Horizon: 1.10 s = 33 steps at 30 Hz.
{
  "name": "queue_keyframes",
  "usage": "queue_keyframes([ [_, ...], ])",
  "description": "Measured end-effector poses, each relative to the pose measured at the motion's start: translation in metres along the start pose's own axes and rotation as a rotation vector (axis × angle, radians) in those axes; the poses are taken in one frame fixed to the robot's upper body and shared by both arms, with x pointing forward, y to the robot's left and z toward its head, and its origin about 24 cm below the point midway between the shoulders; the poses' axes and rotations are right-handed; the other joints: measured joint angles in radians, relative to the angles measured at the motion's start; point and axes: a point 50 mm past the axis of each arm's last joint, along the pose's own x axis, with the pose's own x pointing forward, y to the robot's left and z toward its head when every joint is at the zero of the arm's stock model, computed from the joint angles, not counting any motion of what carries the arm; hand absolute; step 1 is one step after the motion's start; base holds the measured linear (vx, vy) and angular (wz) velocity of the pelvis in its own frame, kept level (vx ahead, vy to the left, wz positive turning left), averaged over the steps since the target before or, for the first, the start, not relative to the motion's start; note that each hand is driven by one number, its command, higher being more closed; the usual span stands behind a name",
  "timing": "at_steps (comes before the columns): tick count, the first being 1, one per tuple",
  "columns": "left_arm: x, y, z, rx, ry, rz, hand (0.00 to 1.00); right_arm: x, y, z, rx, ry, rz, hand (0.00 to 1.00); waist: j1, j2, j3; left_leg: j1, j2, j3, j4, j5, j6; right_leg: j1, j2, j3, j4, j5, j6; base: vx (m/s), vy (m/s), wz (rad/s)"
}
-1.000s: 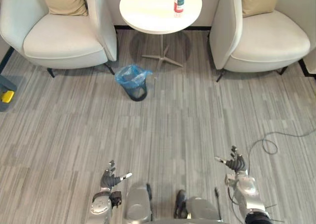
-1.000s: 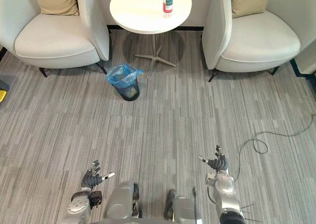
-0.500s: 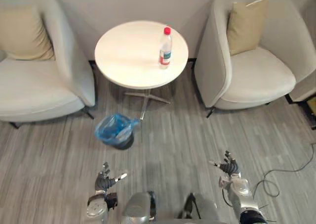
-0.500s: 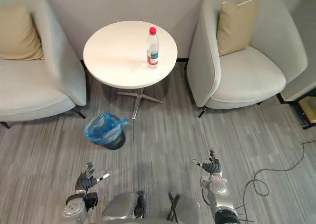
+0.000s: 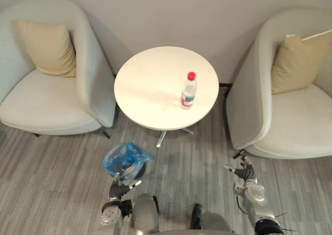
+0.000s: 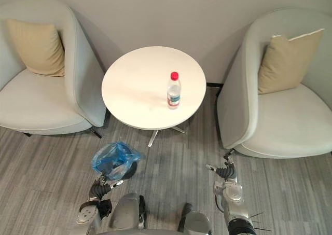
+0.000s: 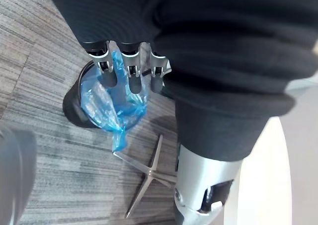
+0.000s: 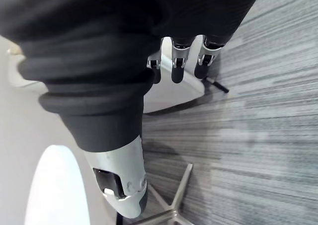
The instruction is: Gather rubbish on tea table into small bin, then transfer packed bag to large trash can.
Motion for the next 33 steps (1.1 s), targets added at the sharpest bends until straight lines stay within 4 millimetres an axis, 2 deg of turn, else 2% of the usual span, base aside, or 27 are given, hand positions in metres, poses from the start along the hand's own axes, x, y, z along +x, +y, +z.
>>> queue_keyframes([
  [1,-0.001,0.003,-0.002,0.009,0.008,0.003,0.0,0.0,0.004,0.007,-0.004,-0.034,0.006,0.0,0.001,-0.013,-0.001,0.001,-0.025,-0.003,-0.005,0.0,0.0,0.003,-0.021,0.002,-0.002,-0.01,0.015,0.13,0.091,0.26],
  [4,-0.006,0.007,-0.01,0.018,0.033,0.014,0.0,0.002,0.011,0.035,-0.014,-0.156,0.019,0.0,0.002,-0.016,-0.001,0.015,-0.046,0.003,-0.021,0.0,0.001,0.008,-0.038,0.025,-0.013,-0.011,0.016,0.08,0.04,0.0],
  [8,-0.013,0.015,-0.022,0.045,0.073,0.023,0.0,0.003,0.02,0.07,-0.038,-0.312,0.031,0.0,0.002,-0.019,-0.002,0.063,-0.045,0.026,-0.074,0.0,0.002,0.007,-0.033,0.065,-0.015,-0.01,0.016,0.0,-0.018,-0.27],
  [15,-0.014,0.008,-0.026,0.08,0.087,-0.018,0.0,0.008,0.058,0.114,-0.071,-0.459,0.134,0.0,0.006,-0.02,-0.003,0.007,-0.028,0.052,-0.079,0.01,0.007,-0.078,-0.021,0.111,-0.013,-0.004,0.024,-0.05,-0.004,-0.22],
  [18,-0.013,0.005,-0.022,0.083,0.057,-0.043,0.0,0.017,0.077,0.145,-0.063,-0.525,0.152,0.0,0.039,-0.016,0.004,-0.022,-0.03,0.042,-0.075,0.019,0.021,-0.091,-0.022,0.108,-0.014,0.013,0.021,-0.01,0.019,0.09],
  [21,-0.011,0.002,-0.017,0.089,0.036,-0.058,0.0,0.024,0.085,0.175,-0.043,-0.578,0.144,0.0,0.075,-0.01,0.026,-0.039,-0.033,0.034,-0.079,0.021,0.024,-0.105,-0.025,0.107,-0.014,0.015,0.019,-0.05,0.017,0.12],
  [22,-0.011,0.001,-0.016,0.091,0.03,-0.064,0.0,0.025,0.088,0.191,-0.015,-0.607,0.142,0.0,0.082,-0.006,0.045,-0.049,-0.036,0.028,-0.079,0.025,0.028,-0.109,-0.026,0.104,-0.014,0.015,0.019,-0.05,0.018,0.23],
  [23,-0.011,0.001,-0.016,0.091,0.029,-0.063,0.0,0.026,0.089,0.205,-0.002,-0.636,0.138,0.0,0.083,-0.004,0.062,-0.058,-0.043,0.017,-0.079,0.032,0.033,-0.113,-0.029,0.093,-0.013,0.015,0.019,-0.03,0.017,0.26],
  [26,-0.011,0.002,-0.016,0.093,0.028,-0.061,0.0,0.03,0.085,0.229,0.014,-0.676,0.104,0.0,0.087,-0.002,0.097,-0.079,-0.056,-0.003,-0.083,0.041,0.037,-0.121,-0.036,0.071,-0.012,0.015,0.019,-0.03,0.015,0.26],
  [33,-0.008,0.001,-0.01,0.068,-0.002,-0.058,0.0,0.038,0.068,0.273,0.127,-0.702,-0.043,0.0,0.111,-0.001,0.14,-0.113,-0.065,-0.014,-0.085,0.051,0.043,-0.145,-0.041,0.055,-0.008,0.014,0.019,0.01,0.004,0.09],
])
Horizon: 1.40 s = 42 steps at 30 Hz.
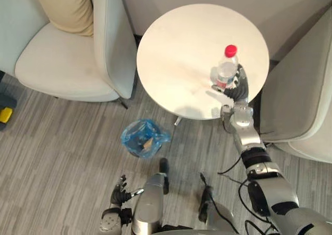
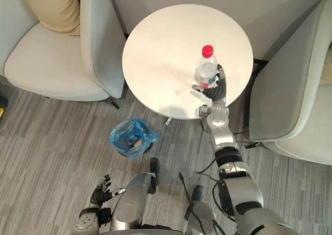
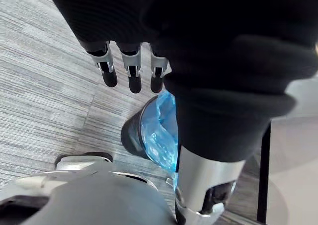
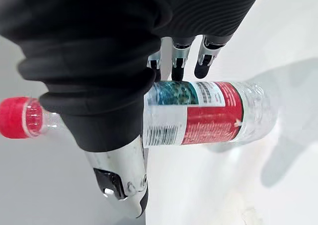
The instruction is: Gather rubbish on tea table into small bin, then transfer packed bag to large trash can.
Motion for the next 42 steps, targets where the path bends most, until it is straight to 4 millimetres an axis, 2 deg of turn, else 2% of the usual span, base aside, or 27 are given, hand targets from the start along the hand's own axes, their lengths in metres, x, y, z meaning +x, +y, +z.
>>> queue_keyframes([
  [3,0.0,0.0,0.0,-0.023,-0.002,0.017,0.0,0.009,-0.001,0.014,0.047,-0.022,-0.046,0.0,0.0,0.001,0.009,-0.011,0.0,-0.005,-0.001,0.0,0.0,-0.012,0.001,-0.003,0.004,0.0,-0.001,0.03,-0.018,0.05],
  [5,0.0,0.0,0.0,-0.026,-0.001,0.018,0.0,0.012,-0.004,0.015,0.044,-0.018,-0.057,0.0,-0.001,0.003,0.013,-0.013,-0.002,-0.011,-0.003,0.001,-0.001,-0.012,0.002,-0.009,0.008,-0.003,-0.005,0.03,-0.019,0.09],
  [6,0.0,0.0,0.0,-0.025,-0.002,0.017,0.0,0.013,-0.005,0.014,0.038,-0.011,-0.06,1.0,-0.001,0.003,0.013,-0.013,-0.002,-0.013,-0.005,0.002,-0.002,-0.013,0.002,-0.011,0.01,-0.004,-0.007,0.03,-0.027,0.1],
  [9,0.0,-0.002,0.0,-0.022,-0.004,0.007,0.0,0.02,-0.008,0.016,0.033,0.005,-0.063,1.0,0.0,0.006,0.018,-0.012,-0.003,-0.023,-0.022,0.013,-0.004,-0.013,0.004,-0.027,0.012,-0.007,-0.011,0.01,-0.03,0.11],
  [14,0.002,-0.005,0.005,-0.034,-0.018,-0.004,0.0,0.04,-0.011,0.041,0.038,-0.022,-0.054,1.0,0.003,0.02,0.041,-0.014,-0.003,-0.029,-0.064,0.046,-0.012,-0.033,0.008,-0.031,0.018,-0.009,-0.016,-0.03,-0.031,0.04],
  [18,0.003,-0.005,0.005,-0.034,-0.019,-0.004,0.0,0.04,-0.008,0.044,0.044,-0.027,-0.023,1.0,0.004,0.02,0.042,-0.014,0.0,-0.034,-0.068,0.049,-0.014,-0.035,0.013,-0.032,0.019,-0.01,-0.016,0.0,-0.007,0.01],
  [21,0.003,-0.005,0.005,-0.034,-0.02,-0.002,0.0,0.034,-0.007,0.053,0.069,-0.097,-0.002,1.0,-0.001,0.02,0.042,-0.005,0.0,-0.039,-0.068,0.049,-0.014,-0.022,0.015,-0.034,0.019,-0.01,-0.016,0.02,-0.012,0.07],
  [23,0.003,-0.005,0.005,-0.035,-0.02,-0.002,0.0,0.019,-0.006,0.056,0.105,-0.173,0.026,1.0,-0.002,0.02,0.042,0.011,-0.001,-0.049,-0.068,0.048,-0.014,0.001,0.016,-0.041,0.019,-0.01,-0.016,0.03,-0.016,0.15],
  [26,0.003,-0.006,0.005,-0.034,-0.016,-0.002,0.0,-0.012,0.003,0.047,0.135,-0.217,0.082,1.0,-0.005,0.016,0.039,0.042,-0.005,-0.06,-0.069,0.041,-0.022,0.037,0.016,-0.056,0.026,-0.026,-0.022,0.01,-0.032,0.18],
  [29,0.002,-0.004,0.003,-0.03,-0.008,0.004,0.0,-0.059,0.018,0.016,0.159,-0.172,0.172,1.0,-0.031,0.007,0.03,0.075,-0.035,-0.113,-0.068,0.038,-0.026,0.103,0.002,-0.113,0.032,-0.07,-0.012,0.0,-0.063,0.54],
  [31,0.002,-0.002,0.001,-0.013,-0.002,0.006,0.0,-0.085,0.027,-0.001,0.145,-0.122,0.247,1.0,-0.032,-0.005,0.009,0.075,-0.045,-0.139,-0.066,0.039,-0.028,0.122,0.004,-0.144,0.032,-0.084,-0.01,0.0,-0.072,0.46],
  [33,0.001,-0.001,-0.001,-0.009,0.006,0.006,0.0,-0.103,0.03,-0.012,0.141,-0.089,0.297,1.0,-0.033,-0.018,-0.011,0.076,-0.063,-0.17,-0.065,0.041,-0.03,0.148,0.003,-0.186,0.03,-0.098,-0.006,0.02,-0.063,0.56],
  [35,0.001,-0.001,-0.001,0.001,0.01,0.005,0.0,-0.111,0.028,-0.014,0.122,-0.094,0.314,1.0,-0.035,-0.025,-0.021,0.074,-0.076,-0.193,-0.061,0.042,-0.031,0.169,-0.001,-0.225,0.03,-0.107,-0.004,0.03,-0.036,0.61],
  [36,0.001,0.0,-0.001,0.007,0.012,0.006,0.0,-0.115,0.026,-0.014,0.116,-0.101,0.322,1.0,-0.036,-0.033,-0.03,0.066,-0.08,-0.166,-0.059,0.038,-0.022,0.182,-0.013,-0.26,0.028,-0.11,-0.002,0.01,0.0,0.74],
  [37,0.001,0.002,-0.003,0.009,0.02,0.014,0.0,-0.119,0.027,-0.014,0.105,-0.106,0.331,1.0,-0.04,-0.039,-0.041,0.046,-0.053,-0.058,-0.045,0.002,0.044,0.193,-0.017,-0.299,0.026,-0.111,0.0,0.02,0.009,0.87],
  [38,0.001,0.006,-0.004,0.01,0.029,0.025,0.0,-0.122,0.028,-0.014,0.09,-0.113,0.343,1.0,-0.058,-0.047,-0.052,0.04,-0.005,0.076,-0.003,-0.016,0.077,0.204,-0.018,-0.329,0.024,-0.11,0.002,0.07,0.011,1.17],
  [39,0.001,0.009,-0.006,0.022,0.038,0.033,0.0,-0.123,0.025,-0.013,0.064,-0.132,0.348,1.0,-0.074,-0.042,-0.061,0.032,0.076,0.266,0.091,-0.028,0.083,0.228,-0.013,-0.364,0.025,-0.112,0.005,0.14,0.058,1.17],
  [40,0.001,0.008,-0.007,0.029,0.04,0.028,0.0,-0.122,0.024,-0.013,0.043,-0.14,0.348,1.0,-0.079,-0.043,-0.065,0.028,0.098,0.336,0.126,-0.048,0.098,0.244,-0.014,-0.384,0.028,-0.114,0.008,0.14,0.104,0.99],
  [42,0.001,0.009,-0.007,0.047,0.04,0.024,0.0,-0.124,0.025,-0.014,0.039,-0.138,0.354,1.0,-0.067,-0.056,-0.079,0.031,0.092,0.337,0.152,-0.097,0.088,0.257,-0.023,-0.382,0.032,-0.124,0.026,0.11,0.123,0.37],
])
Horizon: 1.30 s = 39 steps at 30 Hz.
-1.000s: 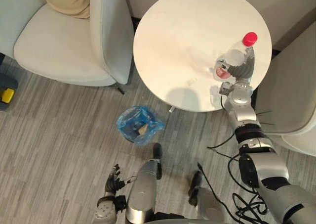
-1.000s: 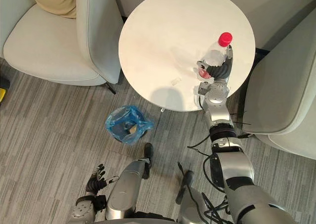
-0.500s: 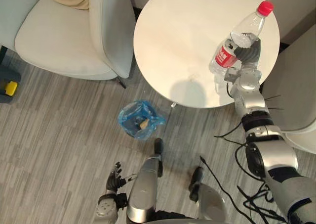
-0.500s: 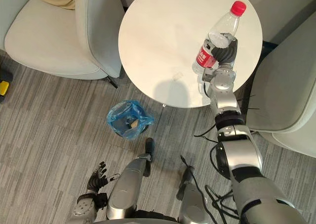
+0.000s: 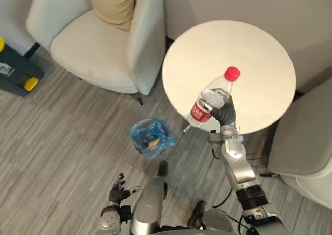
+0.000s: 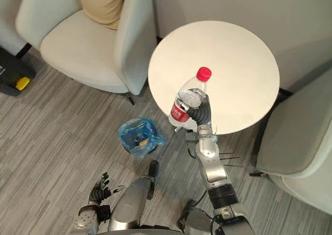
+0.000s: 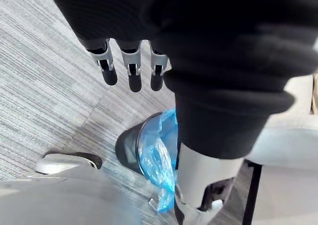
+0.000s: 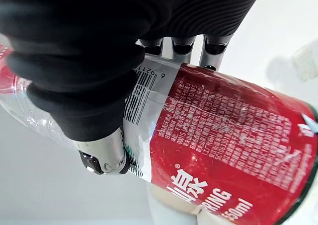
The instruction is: Gather rubbish on tea table into small bin, then transfer packed bag to large trash can.
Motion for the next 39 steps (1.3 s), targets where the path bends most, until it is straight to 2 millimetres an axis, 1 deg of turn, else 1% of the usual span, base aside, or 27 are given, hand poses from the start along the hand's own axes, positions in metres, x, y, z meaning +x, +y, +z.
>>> queue_keyframes([
  [1,0.0,0.0,0.0,0.013,-0.001,-0.002,0.0,-0.001,0.004,0.0,-0.02,-0.002,0.029,1.0,0.011,-0.007,-0.005,0.007,-0.007,0.001,0.021,-0.031,0.001,0.003,-0.019,0.005,0.027,-0.005,0.008,0.14,0.166,0.0],
  [4,-0.003,0.001,-0.008,0.059,0.031,-0.012,0.0,-0.011,0.024,-0.003,-0.03,0.008,0.141,1.0,0.009,-0.008,-0.008,0.061,-0.023,0.005,0.047,-0.104,-0.008,-0.036,-0.102,0.046,0.256,-0.009,0.017,0.12,0.15,-0.09],
  [5,-0.003,0.002,-0.011,0.094,0.041,-0.022,0.0,-0.017,0.031,-0.005,-0.038,0.021,0.183,1.0,0.002,-0.013,-0.018,0.082,-0.042,-0.006,0.047,-0.123,-0.003,-0.088,-0.154,0.083,0.411,0.018,-0.018,0.15,0.165,0.19],
  [6,-0.004,0.002,-0.012,0.124,0.044,-0.035,0.0,-0.019,0.034,-0.007,-0.044,0.03,0.206,1.0,-0.009,-0.012,-0.024,0.091,-0.049,-0.02,0.048,-0.135,-0.003,-0.141,-0.171,0.142,0.512,0.011,-0.054,0.18,0.176,0.59],
  [7,-0.003,0.002,-0.011,0.156,0.043,-0.049,0.0,-0.021,0.035,-0.009,-0.044,0.038,0.22,1.0,-0.03,-0.01,-0.025,0.099,-0.062,-0.063,0.042,-0.137,-0.002,-0.196,-0.153,0.22,0.564,-0.021,-0.077,0.16,0.11,0.68],
  [8,-0.003,0.002,-0.011,0.162,0.043,-0.052,0.0,-0.022,0.034,-0.009,-0.046,0.041,0.222,1.0,-0.041,-0.009,-0.025,0.102,-0.065,-0.08,0.04,-0.138,-0.002,-0.223,-0.135,0.253,0.569,-0.037,-0.072,0.17,0.065,0.89],
  [9,-0.003,0.002,-0.012,0.166,0.048,-0.052,0.0,-0.022,0.033,-0.01,-0.048,0.044,0.221,1.0,-0.049,-0.009,-0.025,0.11,-0.07,-0.113,0.036,-0.138,-0.003,-0.275,-0.097,0.312,0.55,-0.056,-0.063,0.18,0.018,0.83],
  [11,-0.001,0.001,-0.009,0.177,0.039,-0.059,0.0,-0.025,0.03,-0.013,-0.065,0.056,0.228,1.0,-0.058,-0.008,-0.028,0.116,-0.093,-0.178,0.032,-0.133,-0.009,-0.346,-0.039,0.422,0.458,-0.062,-0.062,0.21,-0.057,1.32],
  [12,-0.001,0.001,-0.008,0.181,0.038,-0.06,0.0,-0.026,0.028,-0.014,-0.078,0.058,0.245,1.0,-0.068,-0.01,-0.028,0.11,-0.118,-0.229,0.046,-0.133,-0.01,-0.368,-0.02,0.456,0.374,-0.049,-0.045,0.17,-0.114,1.47],
  [13,0.0,0.001,-0.008,0.183,0.037,-0.06,0.0,-0.026,0.028,-0.015,-0.084,0.059,0.251,1.0,-0.071,-0.012,-0.03,0.104,-0.131,-0.251,0.057,-0.136,-0.015,-0.373,-0.023,0.456,0.325,-0.022,-0.032,0.16,-0.155,1.58],
  [14,0.0,0.0,-0.008,0.189,0.04,-0.065,0.0,-0.028,0.028,-0.017,-0.099,0.063,0.271,1.0,-0.074,0.005,-0.032,0.085,-0.145,-0.299,0.1,-0.151,-0.037,-0.375,-0.027,0.437,0.297,0.031,-0.015,0.13,-0.136,1.19],
  [15,0.0,-0.003,-0.009,0.189,0.044,-0.07,0.0,-0.029,0.028,-0.021,-0.122,0.076,0.285,1.0,-0.072,0.019,-0.043,0.071,-0.142,-0.317,0.113,-0.151,-0.039,-0.373,-0.026,0.432,0.293,0.03,-0.014,0.16,-0.133,0.97],
  [16,-0.001,-0.008,-0.009,0.172,0.039,-0.078,0.0,-0.028,0.028,-0.027,-0.182,0.086,0.32,1.0,-0.042,0.039,-0.055,0.051,-0.134,-0.338,0.114,-0.149,-0.048,-0.373,-0.018,0.411,0.285,0.028,-0.019,0.14,-0.11,0.49],
  [17,0.0,-0.01,-0.007,0.149,0.033,-0.074,0.0,-0.025,0.034,-0.032,-0.239,0.083,0.372,1.0,-0.039,0.05,-0.055,0.019,-0.13,-0.355,0.117,-0.138,-0.067,-0.382,-0.014,0.387,0.278,0.025,-0.023,0.11,-0.104,0.39],
  [19,0.003,-0.013,-0.002,0.106,0.021,-0.07,0.0,-0.025,0.04,-0.04,-0.305,0.096,0.429,1.0,-0.038,0.06,-0.05,-0.018,-0.13,-0.391,0.111,-0.124,-0.088,-0.401,-0.011,0.346,0.28,0.026,-0.025,0.06,-0.164,0.56],
  [22,0.011,-0.022,0.014,0.051,-0.034,-0.063,0.0,-0.027,0.042,-0.054,-0.394,0.138,0.48,1.0,-0.016,0.07,-0.002,-0.032,-0.129,-0.42,0.119,-0.108,-0.113,-0.402,-0.02,0.297,0.323,0.012,-0.048,-0.02,-0.131,0.42],
  [24,0.015,-0.029,0.023,0.022,-0.065,-0.065,0.0,-0.018,0.043,-0.06,-0.454,0.148,0.499,1.0,-0.015,0.076,0.015,-0.072,-0.129,-0.433,0.136,-0.102,-0.119,-0.444,-0.031,0.272,0.375,0.001,-0.065,-0.1,-0.097,0.33],
  [27,0.024,-0.043,0.044,-0.03,-0.121,-0.076,0.0,0.01,0.039,-0.057,-0.552,0.121,0.476,1.0,0.009,0.087,0.033,-0.195,-0.129,-0.45,0.176,-0.084,-0.13,-0.573,-0.046,0.26,0.457,-0.015,-0.089,-0.15,-0.079,0.12],
  [29,0.03,-0.05,0.06,-0.073,-0.159,-0.068,0.0,0.03,0.032,-0.054,-0.623,0.114,0.437,1.0,0.015,0.108,0.048,-0.286,-0.133,-0.47,0.206,-0.071,-0.12,-0.654,-0.059,0.238,0.508,-0.032,-0.107,-0.23,-0.071,0.29],
  [30,0.032,-0.051,0.065,-0.079,-0.174,-0.065,0.0,0.037,0.031,-0.051,-0.646,0.104,0.428,1.0,0.015,0.109,0.048,-0.332,-0.138,-0.476,0.222,-0.066,-0.126,-0.701,-0.07,0.237,0.538,-0.042,-0.113,-0.22,-0.058,0.37],
  [31,0.036,-0.052,0.074,-0.092,-0.195,-0.052,0.0,0.047,0.027,-0.045,-0.671,0.079,0.396,1.0,0.024,0.112,0.05,-0.4,-0.148,-0.484,0.252,-0.063,-0.126,-0.762,-0.085,0.233,0.579,-0.071,-0.123,-0.22,-0.066,0.25],
  [32,0.038,-0.053,0.079,-0.101,-0.208,-0.049,0.0,0.052,0.025,-0.041,-0.683,0.063,0.381,1.0,0.029,0.118,0.053,-0.436,-0.148,-0.488,0.274,-0.063,-0.126,-0.798,-0.092,0.23,0.607,-0.076,-0.128,-0.25,-0.066,0.3],
  [33,0.042,-0.055,0.094,-0.13,-0.244,-0.037,0.0,0.065,0.021,-0.03,-0.705,0.022,0.338,1.0,0.034,0.123,0.057,-0.537,-0.153,-0.499,0.329,-0.063,-0.125,-0.893,-0.109,0.228,0.683,-0.098,-0.136,-0.26,-0.068,0.22],
  [34,0.044,-0.056,0.101,-0.154,-0.259,-0.029,0.0,0.07,0.019,-0.026,-0.713,0.006,0.319,1.0,0.035,0.122,0.059,-0.58,-0.157,-0.503,0.351,-0.064,-0.125,-0.936,-0.119,0.228,0.715,-0.108,-0.141,-0.27,-0.064,0.33],
  [36,0.047,-0.06,0.131,-0.249,-0.341,-0.001,0.0,0.087,0.016,-0.003,-0.729,-0.074,0.246,1.0,0.036,0.118,0.092,-0.721,-0.16,-0.5,0.437,-0.068,-0.128,-1.074,-0.157,0.232,0.84,-0.147,-0.152,-0.25,-0.078,0.33],
  [37,0.047,-0.061,0.139,-0.269,-0.367,0.002,0.0,0.09,0.015,0.004,-0.728,-0.101,0.225,1.0,0.035,0.116,0.096,-0.762,-0.16,-0.497,0.458,-0.068,-0.128,-1.112,-0.168,0.233,0.869,-0.158,-0.15,-0.27,-0.097,0.26],
  [39,0.044,-0.064,0.16,-0.314,-0.444,-0.004,0.0,0.101,0.014,0.029,-0.72,-0.194,0.17,1.0,0.035,0.108,0.105,-0.885,-0.153,-0.481,0.51,-0.067,-0.121,-1.241,-0.189,0.247,0.945,-0.174,-0.161,-0.22,-0.073,0.15],
])
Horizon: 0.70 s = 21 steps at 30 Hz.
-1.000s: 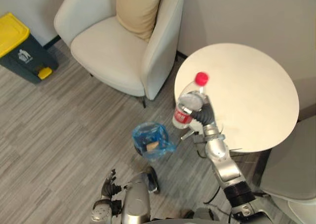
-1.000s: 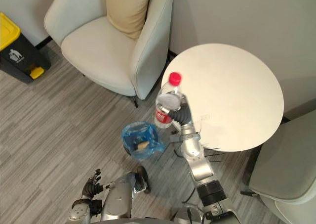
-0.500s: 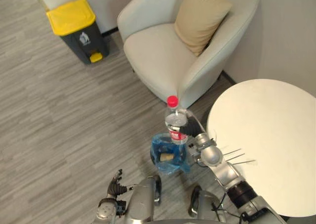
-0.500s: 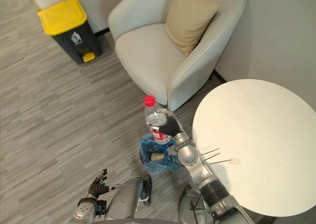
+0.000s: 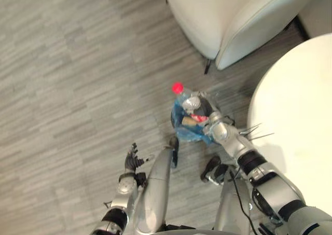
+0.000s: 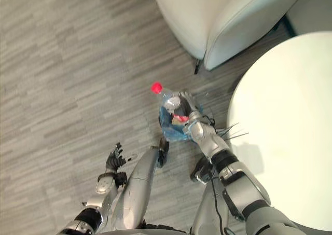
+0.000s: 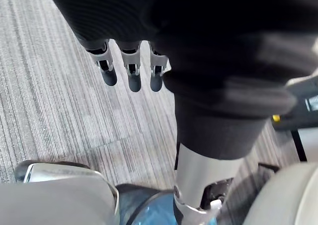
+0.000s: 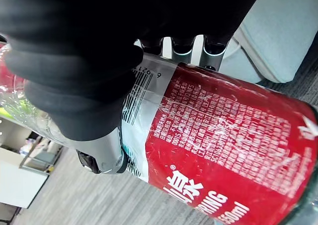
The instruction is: Gather rubbish on tea table into small bin, then transfer packed bag to large trash can.
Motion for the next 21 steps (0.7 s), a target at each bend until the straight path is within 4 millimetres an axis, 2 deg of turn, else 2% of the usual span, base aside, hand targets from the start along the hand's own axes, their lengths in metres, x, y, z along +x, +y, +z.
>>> queue_keyframes([
  [2,0.01,-0.008,0.032,-0.055,-0.127,0.0,0.0,0.018,-0.024,0.018,0.0,-0.057,-0.101,1.0,0.0,-0.003,0.04,-0.106,0.01,0.017,0.047,0.012,0.002,-0.113,-0.023,0.014,0.073,-0.011,-0.001,-0.15,-0.044,0.12],
  [4,0.012,-0.011,0.048,-0.079,-0.19,-0.012,0.0,0.025,-0.04,0.025,-0.005,-0.088,-0.177,1.0,0.002,-0.011,0.046,-0.174,0.009,0.026,0.065,0.025,0.013,-0.191,-0.031,0.03,0.105,-0.013,-0.003,-0.11,-0.022,0.03],
  [7,0.013,-0.007,0.056,-0.083,-0.221,-0.004,0.0,0.035,-0.055,0.033,0.017,-0.102,-0.25,1.0,-0.001,-0.013,0.048,-0.243,0.009,0.028,0.085,0.039,0.027,-0.264,-0.033,0.044,0.131,-0.007,-0.014,-0.07,0.014,0.0],
  [8,0.014,-0.004,0.058,-0.077,-0.226,0.001,0.0,0.037,-0.061,0.033,0.023,-0.098,-0.278,1.0,-0.001,-0.024,0.055,-0.256,0.009,0.033,0.085,0.041,0.028,-0.284,-0.033,0.053,0.136,-0.006,-0.015,-0.05,0.026,0.01],
  [10,0.014,-0.003,0.058,-0.073,-0.227,0.01,0.0,0.038,-0.065,0.03,0.048,-0.077,-0.295,1.0,0.0,-0.03,0.058,-0.273,0.009,0.032,0.085,0.043,0.027,-0.301,-0.033,0.053,0.138,-0.006,-0.015,-0.05,0.024,0.02],
  [11,0.015,-0.002,0.057,-0.069,-0.224,0.012,0.0,0.038,-0.065,0.027,0.05,-0.058,-0.291,0.0,-0.002,-0.032,0.06,-0.278,0.008,0.032,0.085,0.043,0.027,-0.305,-0.034,0.053,0.139,-0.006,-0.015,-0.04,0.02,0.04],
  [14,0.016,-0.002,0.06,-0.065,-0.23,0.01,0.0,0.036,-0.057,0.019,0.04,-0.019,-0.258,0.0,-0.005,-0.04,0.064,-0.277,0.008,0.03,0.083,0.045,0.025,-0.305,-0.033,0.053,0.14,-0.006,-0.015,-0.05,0.015,0.01],
  [19,0.019,-0.002,0.059,-0.055,-0.222,0.013,0.0,0.031,-0.043,0.018,0.061,-0.004,-0.226,0.0,-0.016,-0.042,0.065,-0.274,0.009,0.025,0.083,0.048,0.02,-0.301,-0.028,0.052,0.14,-0.005,-0.016,-0.06,0.016,-0.01],
  [21,0.02,0.002,0.06,-0.051,-0.225,0.024,0.0,0.027,-0.034,0.02,0.079,-0.003,-0.211,0.0,-0.028,-0.053,0.066,-0.261,0.014,0.025,0.083,0.049,0.02,-0.288,-0.024,0.052,0.137,-0.003,-0.02,-0.06,0.024,-0.06],
])
